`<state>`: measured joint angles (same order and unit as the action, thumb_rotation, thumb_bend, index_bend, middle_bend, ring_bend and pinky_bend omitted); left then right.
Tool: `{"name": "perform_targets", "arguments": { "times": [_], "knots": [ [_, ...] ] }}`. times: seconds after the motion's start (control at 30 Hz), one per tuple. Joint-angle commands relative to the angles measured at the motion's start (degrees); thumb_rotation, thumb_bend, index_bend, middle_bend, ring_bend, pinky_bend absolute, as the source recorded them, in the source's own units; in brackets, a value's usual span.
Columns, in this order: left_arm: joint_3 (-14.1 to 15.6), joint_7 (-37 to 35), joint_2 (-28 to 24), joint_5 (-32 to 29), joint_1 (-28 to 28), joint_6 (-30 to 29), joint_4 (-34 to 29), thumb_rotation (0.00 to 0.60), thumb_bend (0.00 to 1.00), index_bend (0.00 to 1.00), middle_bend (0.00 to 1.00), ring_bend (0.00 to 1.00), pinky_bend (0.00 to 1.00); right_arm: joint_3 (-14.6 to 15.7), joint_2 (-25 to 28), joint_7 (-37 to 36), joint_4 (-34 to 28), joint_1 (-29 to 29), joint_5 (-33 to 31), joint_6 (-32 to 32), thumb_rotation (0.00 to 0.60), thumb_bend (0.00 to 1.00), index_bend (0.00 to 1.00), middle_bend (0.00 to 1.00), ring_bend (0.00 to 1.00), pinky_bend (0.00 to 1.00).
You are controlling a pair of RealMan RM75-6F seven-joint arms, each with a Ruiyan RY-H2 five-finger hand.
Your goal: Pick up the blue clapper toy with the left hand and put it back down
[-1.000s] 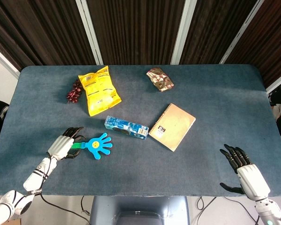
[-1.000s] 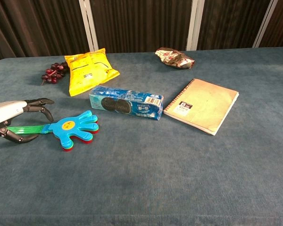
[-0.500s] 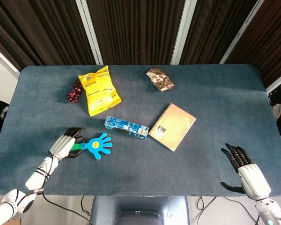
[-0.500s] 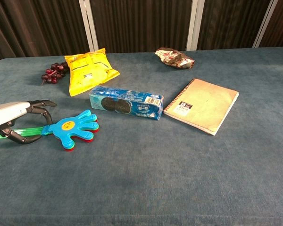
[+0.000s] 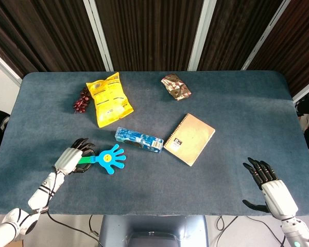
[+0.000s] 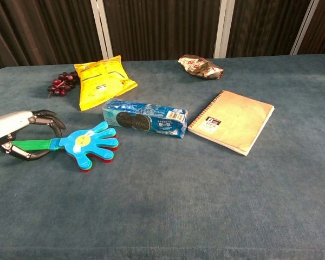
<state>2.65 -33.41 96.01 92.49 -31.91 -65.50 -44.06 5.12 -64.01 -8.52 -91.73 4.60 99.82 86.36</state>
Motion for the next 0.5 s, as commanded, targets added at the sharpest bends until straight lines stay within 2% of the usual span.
{"name": "perform_targets", "arguments": {
  "times": [0.03,0.17,0.27,0.33,0.4,0.43,0.5],
  "knots": [
    [0.34,-5.31,1.30,1.18,0.70,-3.52,2.19,0.600,0.43,0.79,0.30,0.08,0.03,0.01,-0.03,0.04,0.00,-0.01,0.05,0.02,0.600,0.21,0.00,0.00,0.00,0.00],
    [0.70,-8.79,3.01,1.66,1.16,-5.21,5.31,0.600,0.47,0.84,0.40,0.16,0.09,0.01,-0.02,0.02,0.01,-0.05,0.12,0.12,0.600,0.21,0.00,0.00,0.00,0.00],
    [0.67,-11.86,4.30,1.68,1.61,-6.63,7.29,0.600,0.48,0.84,0.49,0.24,0.18,0.02,-0.01,-0.02,0.04,-0.06,0.17,0.16,0.600,0.21,0.00,0.00,0.00,0.00],
    [0.63,-14.54,5.11,1.74,1.95,-7.89,8.47,0.600,0.50,0.85,0.59,0.35,0.30,0.02,-0.01,-0.02,0.04,-0.07,0.15,0.15,0.600,0.21,0.00,0.00,0.00,0.00],
    [0.45,-17.30,5.80,1.68,2.30,-9.25,9.45,0.600,0.52,0.85,0.69,0.47,0.46,0.02,-0.01,0.00,0.04,-0.05,0.10,0.06,0.600,0.21,0.00,0.00,0.00,0.00],
    [0.38,-18.36,6.07,1.68,2.43,-9.82,9.86,0.600,0.53,0.85,0.71,0.49,0.51,0.03,-0.03,0.02,0.05,-0.04,0.09,0.01,0.600,0.21,0.00,0.00,0.00,0.00],
    [0.22,-20.61,6.62,1.69,2.59,-10.98,10.75,0.600,0.54,0.85,0.77,0.56,0.72,0.03,-0.05,0.04,0.05,0.00,0.09,-0.08,0.600,0.21,0.00,0.00,0.00,0.00]
  ]
}}
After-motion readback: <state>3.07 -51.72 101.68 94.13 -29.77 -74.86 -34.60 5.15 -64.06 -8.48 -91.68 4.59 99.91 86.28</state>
